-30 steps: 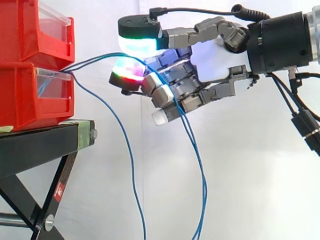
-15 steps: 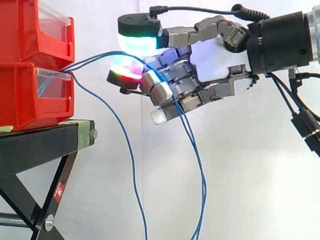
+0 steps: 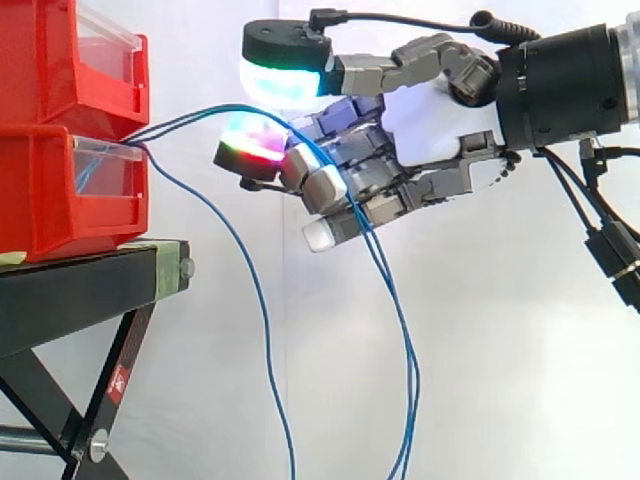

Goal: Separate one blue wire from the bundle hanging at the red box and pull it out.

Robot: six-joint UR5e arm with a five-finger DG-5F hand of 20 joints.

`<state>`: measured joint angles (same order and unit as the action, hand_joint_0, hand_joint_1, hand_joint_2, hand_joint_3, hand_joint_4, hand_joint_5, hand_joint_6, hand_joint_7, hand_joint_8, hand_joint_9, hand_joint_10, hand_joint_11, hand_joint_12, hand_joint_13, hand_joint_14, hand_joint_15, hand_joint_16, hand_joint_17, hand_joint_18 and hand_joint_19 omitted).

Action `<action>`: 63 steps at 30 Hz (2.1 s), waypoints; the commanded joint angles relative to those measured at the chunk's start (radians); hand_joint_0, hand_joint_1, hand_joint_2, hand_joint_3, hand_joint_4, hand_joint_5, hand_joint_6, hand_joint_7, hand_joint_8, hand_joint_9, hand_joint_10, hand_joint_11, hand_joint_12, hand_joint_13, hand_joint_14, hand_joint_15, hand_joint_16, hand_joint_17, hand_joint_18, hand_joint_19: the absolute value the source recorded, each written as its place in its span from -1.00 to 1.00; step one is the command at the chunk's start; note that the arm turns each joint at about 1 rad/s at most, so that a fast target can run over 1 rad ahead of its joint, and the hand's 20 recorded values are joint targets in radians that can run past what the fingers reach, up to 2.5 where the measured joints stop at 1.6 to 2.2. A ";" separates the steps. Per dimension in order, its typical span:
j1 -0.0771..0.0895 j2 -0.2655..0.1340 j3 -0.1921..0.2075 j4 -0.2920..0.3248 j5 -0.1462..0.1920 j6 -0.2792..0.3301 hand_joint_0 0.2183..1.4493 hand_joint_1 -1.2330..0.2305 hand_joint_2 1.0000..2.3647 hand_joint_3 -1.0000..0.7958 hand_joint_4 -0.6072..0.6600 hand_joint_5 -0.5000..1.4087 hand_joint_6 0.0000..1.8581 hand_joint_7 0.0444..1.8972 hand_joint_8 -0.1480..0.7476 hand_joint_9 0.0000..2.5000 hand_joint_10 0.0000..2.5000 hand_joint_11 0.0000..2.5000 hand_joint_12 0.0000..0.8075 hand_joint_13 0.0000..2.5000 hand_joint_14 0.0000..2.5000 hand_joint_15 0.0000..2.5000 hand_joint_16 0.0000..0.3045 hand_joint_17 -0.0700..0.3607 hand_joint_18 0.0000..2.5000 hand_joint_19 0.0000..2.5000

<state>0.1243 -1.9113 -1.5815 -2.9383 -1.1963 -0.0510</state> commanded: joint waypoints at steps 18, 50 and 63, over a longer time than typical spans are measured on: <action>0.000 0.000 0.000 -0.002 0.000 0.000 -0.21 -0.46 -0.98 -0.22 0.26 -0.73 -0.01 -0.03 0.09 -0.23 -0.99 0.05 0.07 -0.10 -0.98 -0.08 -0.63 -0.09 -0.36 -0.49; 0.000 0.001 0.000 -0.007 0.000 0.000 -0.30 -0.37 -0.99 -0.34 0.29 -0.73 -0.02 -0.05 0.10 -0.26 -0.99 0.04 0.12 -0.18 -0.98 -0.16 -0.63 -0.09 -0.36 -0.50; 0.002 0.001 0.000 -0.007 -0.002 0.000 -0.45 -0.41 -0.99 -0.37 0.32 -0.73 -0.03 0.00 0.12 -0.27 -0.99 0.05 0.15 -0.19 -0.98 -0.14 -0.60 -0.04 -0.40 -0.47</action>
<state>0.1252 -1.9108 -1.5815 -2.9452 -1.1976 -0.0506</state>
